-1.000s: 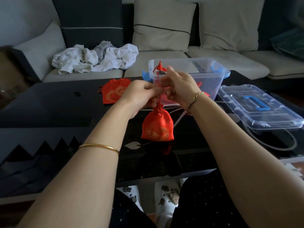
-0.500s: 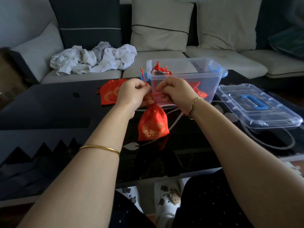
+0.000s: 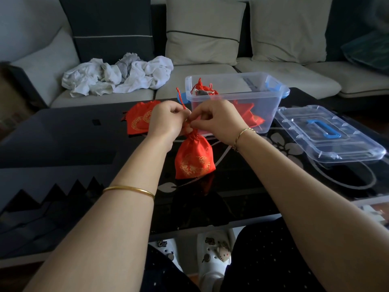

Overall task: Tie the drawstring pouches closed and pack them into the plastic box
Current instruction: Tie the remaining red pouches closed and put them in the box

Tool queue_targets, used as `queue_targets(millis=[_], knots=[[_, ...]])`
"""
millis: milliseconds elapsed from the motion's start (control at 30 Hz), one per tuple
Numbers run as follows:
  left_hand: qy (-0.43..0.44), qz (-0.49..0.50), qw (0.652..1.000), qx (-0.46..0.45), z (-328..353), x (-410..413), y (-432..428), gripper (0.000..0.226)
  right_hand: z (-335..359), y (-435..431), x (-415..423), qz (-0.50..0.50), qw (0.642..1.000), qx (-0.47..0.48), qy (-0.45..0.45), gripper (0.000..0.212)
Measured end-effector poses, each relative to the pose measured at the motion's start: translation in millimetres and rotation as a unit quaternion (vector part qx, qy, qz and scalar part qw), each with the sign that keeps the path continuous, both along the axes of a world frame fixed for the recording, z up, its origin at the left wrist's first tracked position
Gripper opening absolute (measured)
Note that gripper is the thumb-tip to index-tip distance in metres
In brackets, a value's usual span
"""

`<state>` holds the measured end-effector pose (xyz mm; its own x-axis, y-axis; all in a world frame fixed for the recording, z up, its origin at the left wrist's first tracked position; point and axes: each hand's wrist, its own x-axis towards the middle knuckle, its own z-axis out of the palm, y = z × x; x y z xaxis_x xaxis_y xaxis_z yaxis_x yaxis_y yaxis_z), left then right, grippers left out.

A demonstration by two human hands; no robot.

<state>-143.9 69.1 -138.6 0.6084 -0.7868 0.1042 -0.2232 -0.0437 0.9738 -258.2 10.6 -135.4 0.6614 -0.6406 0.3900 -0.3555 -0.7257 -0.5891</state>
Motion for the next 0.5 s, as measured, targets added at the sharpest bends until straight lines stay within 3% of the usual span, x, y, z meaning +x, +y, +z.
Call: queue_targets(millis=[233, 367, 500], knots=[[-0.090, 0.030, 0.995, -0.004, -1.1, 3.7, 1.0, 0.016, 4.9, 3.7, 3.8, 0.001, 0.999, -0.039, 0.033, 0.018], [-0.084, 0.029, 0.996, -0.011, -1.3, 5.8, 0.0, 0.018, 4.9, 4.3, 5.7, -0.014, 0.998, -0.041, 0.044, 0.016], [-0.084, 0.065, 0.994, -0.019, 6.2, 7.5, 0.7, 0.010, -3.3, 0.4, 7.4, -0.049, 0.996, 0.068, -0.003, 0.015]])
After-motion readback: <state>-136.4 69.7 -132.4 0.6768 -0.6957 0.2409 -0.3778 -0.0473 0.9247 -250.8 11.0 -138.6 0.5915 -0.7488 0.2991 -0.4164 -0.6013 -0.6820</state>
